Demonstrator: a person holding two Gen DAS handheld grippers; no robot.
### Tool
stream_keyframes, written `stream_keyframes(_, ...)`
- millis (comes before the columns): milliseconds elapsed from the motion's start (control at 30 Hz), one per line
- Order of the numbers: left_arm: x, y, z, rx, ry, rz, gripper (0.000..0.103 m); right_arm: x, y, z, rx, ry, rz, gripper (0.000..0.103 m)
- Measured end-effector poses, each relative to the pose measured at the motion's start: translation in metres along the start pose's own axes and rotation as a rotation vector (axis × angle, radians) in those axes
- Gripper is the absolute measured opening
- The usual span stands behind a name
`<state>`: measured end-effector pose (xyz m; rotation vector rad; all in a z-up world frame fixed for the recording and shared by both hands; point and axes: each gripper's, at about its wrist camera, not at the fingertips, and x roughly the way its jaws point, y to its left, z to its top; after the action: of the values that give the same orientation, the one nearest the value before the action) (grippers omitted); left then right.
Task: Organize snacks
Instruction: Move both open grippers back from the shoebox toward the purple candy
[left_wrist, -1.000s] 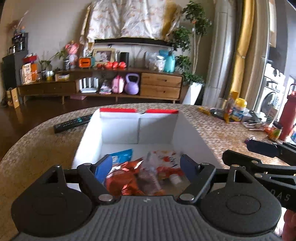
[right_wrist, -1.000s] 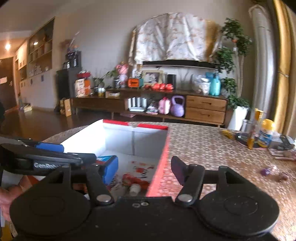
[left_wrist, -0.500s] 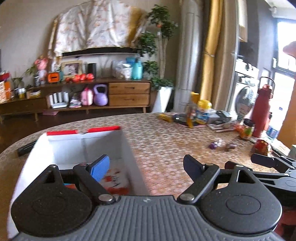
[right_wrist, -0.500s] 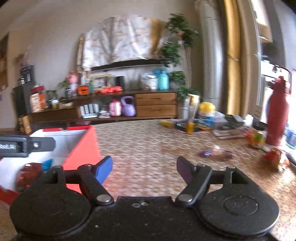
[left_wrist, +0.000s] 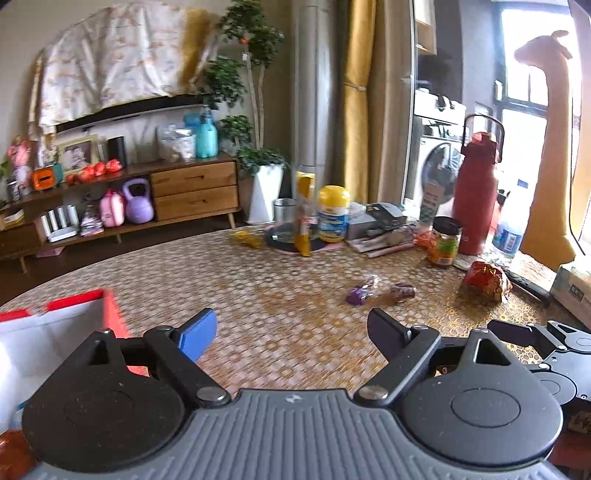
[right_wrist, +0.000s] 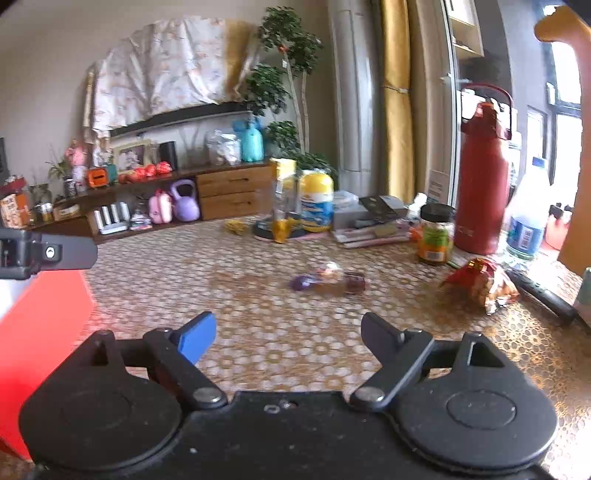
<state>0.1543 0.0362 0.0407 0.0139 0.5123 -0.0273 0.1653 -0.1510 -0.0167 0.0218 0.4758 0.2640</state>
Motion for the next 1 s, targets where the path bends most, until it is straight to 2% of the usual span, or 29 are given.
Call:
stream_keyframes(267, 0.063, -0.029, 0.012, 0.033, 0.051, -0.029, 0.089, 0.040, -0.034, 0.009, 0.019, 0.021, -0.052, 0.086)
stream_keyframes(600, 0.129, -0.044, 0.025, 0.045, 0.095, -0.052, 0.089, 0.079, -0.054, 0.019, 0.022, 0.034, -0.063, 0.086)
stream_keyframes(1000, 0.216, -0.062, 0.020, 0.158, 0.150, -0.109, 0.089, 0.109, -0.081, 0.021, 0.065, 0.063, -0.094, 0.086)
